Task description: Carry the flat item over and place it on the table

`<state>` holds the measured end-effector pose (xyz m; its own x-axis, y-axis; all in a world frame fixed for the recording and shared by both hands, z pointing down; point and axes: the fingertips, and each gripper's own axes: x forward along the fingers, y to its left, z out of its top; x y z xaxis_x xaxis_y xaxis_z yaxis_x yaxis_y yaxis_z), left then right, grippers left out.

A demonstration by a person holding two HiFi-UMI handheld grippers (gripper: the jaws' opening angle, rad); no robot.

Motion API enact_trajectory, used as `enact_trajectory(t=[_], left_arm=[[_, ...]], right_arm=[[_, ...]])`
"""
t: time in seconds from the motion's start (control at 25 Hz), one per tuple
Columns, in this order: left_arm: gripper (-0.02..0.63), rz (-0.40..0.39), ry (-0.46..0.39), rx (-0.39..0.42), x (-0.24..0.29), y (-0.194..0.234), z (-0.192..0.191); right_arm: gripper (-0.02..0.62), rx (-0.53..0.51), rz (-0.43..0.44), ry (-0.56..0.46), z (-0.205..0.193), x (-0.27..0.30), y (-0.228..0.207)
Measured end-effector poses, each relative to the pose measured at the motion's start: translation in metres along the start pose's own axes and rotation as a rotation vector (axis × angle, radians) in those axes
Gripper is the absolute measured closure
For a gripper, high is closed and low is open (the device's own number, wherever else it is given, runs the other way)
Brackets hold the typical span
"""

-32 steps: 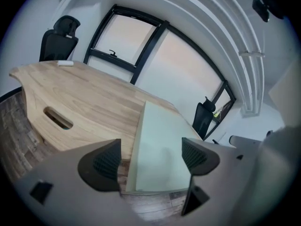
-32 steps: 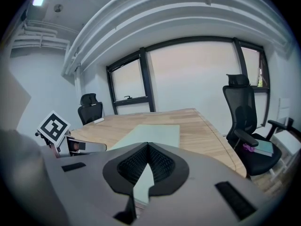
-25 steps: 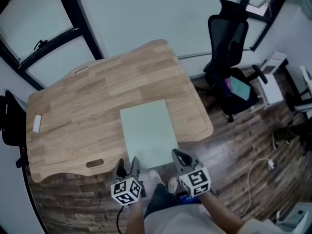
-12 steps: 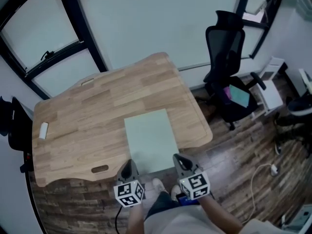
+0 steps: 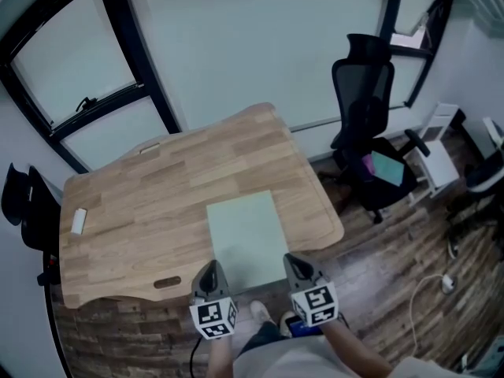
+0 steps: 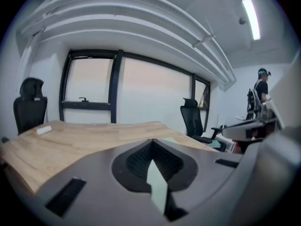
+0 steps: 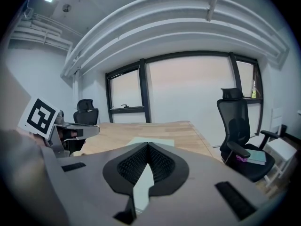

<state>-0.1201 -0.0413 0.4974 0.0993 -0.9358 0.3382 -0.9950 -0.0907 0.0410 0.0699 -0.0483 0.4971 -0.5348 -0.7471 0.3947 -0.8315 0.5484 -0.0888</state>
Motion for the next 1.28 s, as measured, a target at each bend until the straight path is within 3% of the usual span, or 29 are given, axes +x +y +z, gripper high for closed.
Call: enact_trajectory(t=[0.12,0.32,0.44,1.04,1.28], left_arm=[[0.606,-0.019,-0.009,0.050,0.001,-0.009,0.007],[0.606,-0.110,-0.025,-0.049,0.003,-0.018,0.007],[0.606,-0.112,-0.029,-0.082,0.004,-0.015,0.007],[0.606,-0.128,-0.023,-0.088,0.013,-0.014,0.008],[0.606,-0.182,-0.001,-0.134,0.017,-0.020,0.004]], right_arm=[[0.603,-0.004,-0.008,-0.005,-0.001,-0.002,0.000],[0.603,-0.010,-0.022,-0.012,0.004,-0.003,-0.002],[0.603,-0.010,-0.035,-0.004,0.002,-0.002,-0.006],[0.603,-0.014,-0.044,-0.011,0.007,0.001,-0.010],[0.603,-0.013,-0.047,-0.006,0.005,0.003,-0.012]])
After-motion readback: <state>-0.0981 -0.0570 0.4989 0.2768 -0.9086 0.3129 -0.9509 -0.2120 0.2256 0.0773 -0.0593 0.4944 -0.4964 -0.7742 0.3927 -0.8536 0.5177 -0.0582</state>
